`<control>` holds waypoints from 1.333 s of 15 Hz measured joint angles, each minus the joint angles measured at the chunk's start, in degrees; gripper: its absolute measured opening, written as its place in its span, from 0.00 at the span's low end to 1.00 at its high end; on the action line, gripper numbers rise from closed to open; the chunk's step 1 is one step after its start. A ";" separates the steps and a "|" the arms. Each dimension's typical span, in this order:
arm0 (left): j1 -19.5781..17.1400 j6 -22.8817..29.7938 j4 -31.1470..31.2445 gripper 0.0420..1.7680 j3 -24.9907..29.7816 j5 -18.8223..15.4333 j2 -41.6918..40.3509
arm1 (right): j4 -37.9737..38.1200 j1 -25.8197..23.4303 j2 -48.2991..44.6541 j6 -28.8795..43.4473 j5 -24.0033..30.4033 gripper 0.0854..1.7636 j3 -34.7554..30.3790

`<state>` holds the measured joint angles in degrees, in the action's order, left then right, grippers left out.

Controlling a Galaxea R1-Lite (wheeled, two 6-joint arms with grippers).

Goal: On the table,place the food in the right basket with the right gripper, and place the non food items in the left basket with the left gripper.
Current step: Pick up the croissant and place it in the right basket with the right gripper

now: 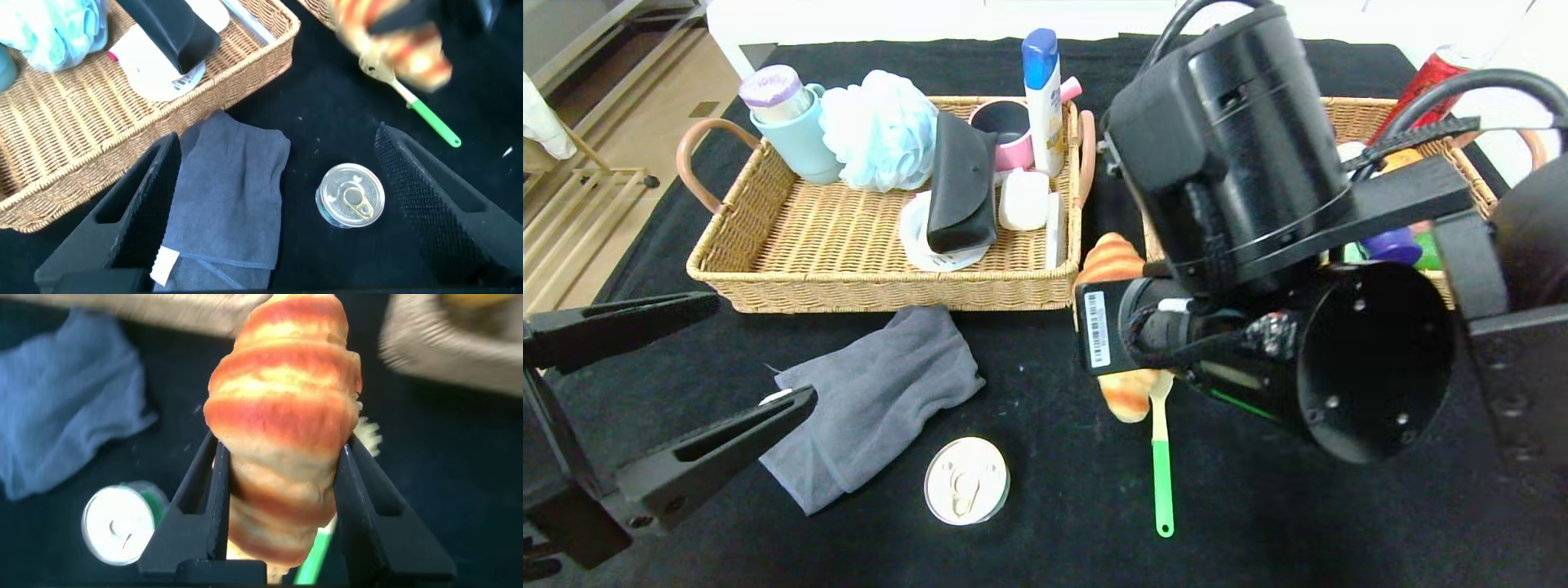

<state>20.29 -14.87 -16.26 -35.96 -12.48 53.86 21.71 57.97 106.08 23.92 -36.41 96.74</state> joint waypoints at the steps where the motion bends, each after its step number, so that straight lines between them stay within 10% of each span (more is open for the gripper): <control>1: 0.02 0.02 0.00 0.97 0.00 0.00 0.02 | 0.02 -0.96 -0.93 -0.74 0.01 0.44 0.00; 14: 3.80 0.02 -0.07 0.97 0.44 -0.09 0.49 | -5.57 -21.67 -5.62 -10.00 0.50 0.44 4.05; 20: 0.11 0.00 -0.05 0.97 0.46 -0.05 0.50 | -8.51 -30.07 -6.34 -12.73 2.49 0.44 4.24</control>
<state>20.39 -14.87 -16.31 -35.50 -12.53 54.36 13.20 27.89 99.74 11.19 -33.93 100.99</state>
